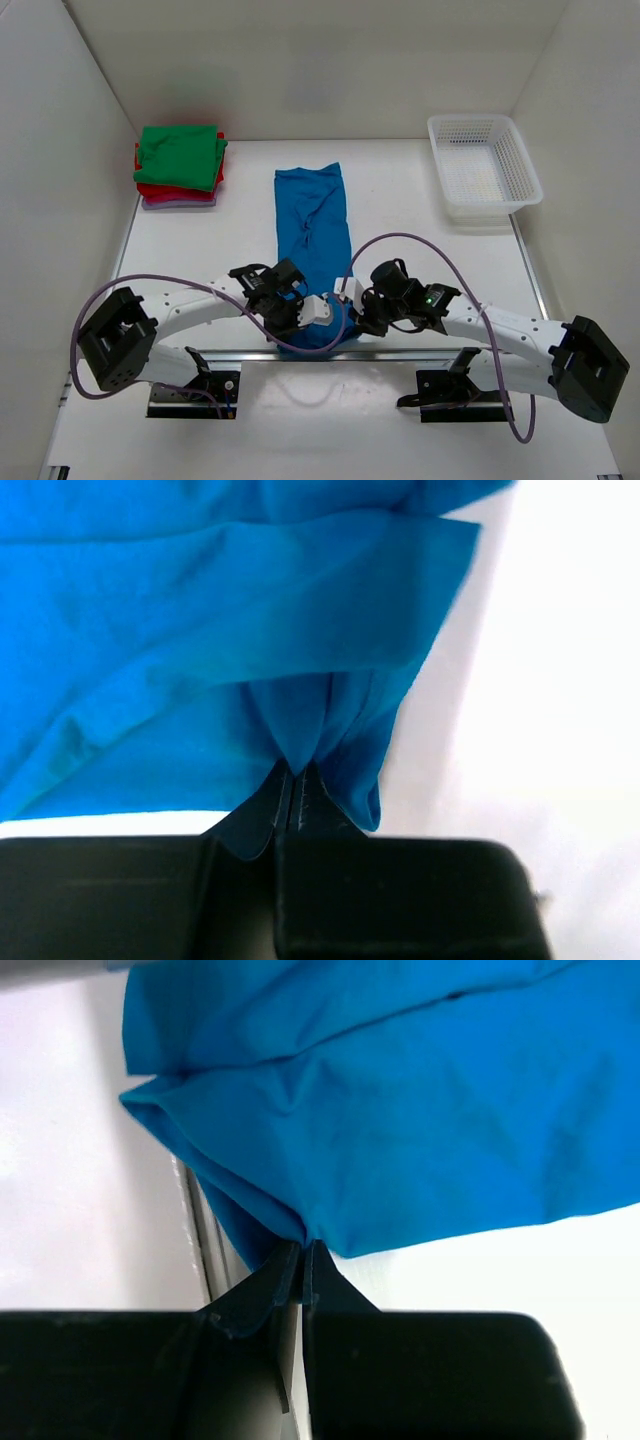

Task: Fold and stack the t-shirts
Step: Grab the bottom of the folded rectangular tshirt with both arms, then fold the folded rectangular tshirt in 1/3 of the way

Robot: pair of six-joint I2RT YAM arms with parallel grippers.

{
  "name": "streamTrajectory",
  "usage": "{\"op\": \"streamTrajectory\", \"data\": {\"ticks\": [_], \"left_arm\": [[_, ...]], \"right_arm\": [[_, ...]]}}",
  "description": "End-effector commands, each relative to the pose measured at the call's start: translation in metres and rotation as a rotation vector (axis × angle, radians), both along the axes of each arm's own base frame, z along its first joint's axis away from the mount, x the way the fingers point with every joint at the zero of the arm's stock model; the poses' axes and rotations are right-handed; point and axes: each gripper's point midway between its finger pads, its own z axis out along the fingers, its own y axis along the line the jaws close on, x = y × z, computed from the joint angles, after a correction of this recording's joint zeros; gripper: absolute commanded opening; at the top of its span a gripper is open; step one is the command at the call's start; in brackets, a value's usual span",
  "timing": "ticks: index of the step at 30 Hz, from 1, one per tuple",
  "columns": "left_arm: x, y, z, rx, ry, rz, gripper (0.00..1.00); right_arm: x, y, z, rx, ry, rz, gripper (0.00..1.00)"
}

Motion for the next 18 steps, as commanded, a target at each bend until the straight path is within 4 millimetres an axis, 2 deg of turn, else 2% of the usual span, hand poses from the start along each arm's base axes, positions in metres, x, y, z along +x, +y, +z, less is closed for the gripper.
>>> {"op": "streamTrajectory", "data": {"ticks": [1, 3, 7, 8, 11, 12, 15, 18], "left_arm": [[-0.032, 0.002, 0.018, -0.01, 0.144, -0.107, 0.0], [-0.041, 0.003, 0.022, -0.009, 0.206, -0.136, 0.0], [-0.051, 0.002, 0.034, -0.039, 0.251, -0.176, 0.0], [-0.044, -0.001, 0.039, -0.06, 0.234, -0.151, 0.0], [-0.028, -0.005, 0.054, -0.126, 0.188, -0.067, 0.0], [-0.016, -0.008, 0.061, -0.162, 0.159, -0.016, 0.0], [-0.003, -0.017, 0.073, -0.238, 0.111, 0.047, 0.0], [0.013, -0.02, 0.075, -0.275, 0.067, 0.126, 0.0]], "right_arm": [[-0.001, 0.019, 0.029, 0.081, -0.043, 0.057, 0.0], [-0.009, 0.018, 0.026, 0.061, -0.021, 0.074, 0.0], [-0.006, 0.019, 0.039, 0.065, -0.02, 0.066, 0.0], [-0.004, 0.023, 0.049, 0.089, -0.033, 0.067, 0.0], [0.005, 0.024, 0.06, 0.106, -0.045, 0.046, 0.0], [0.008, 0.023, 0.06, 0.104, -0.045, 0.039, 0.0], [0.013, 0.028, 0.063, 0.116, -0.043, 0.041, 0.0], [0.019, 0.031, 0.065, 0.127, -0.045, 0.029, 0.0]]}}
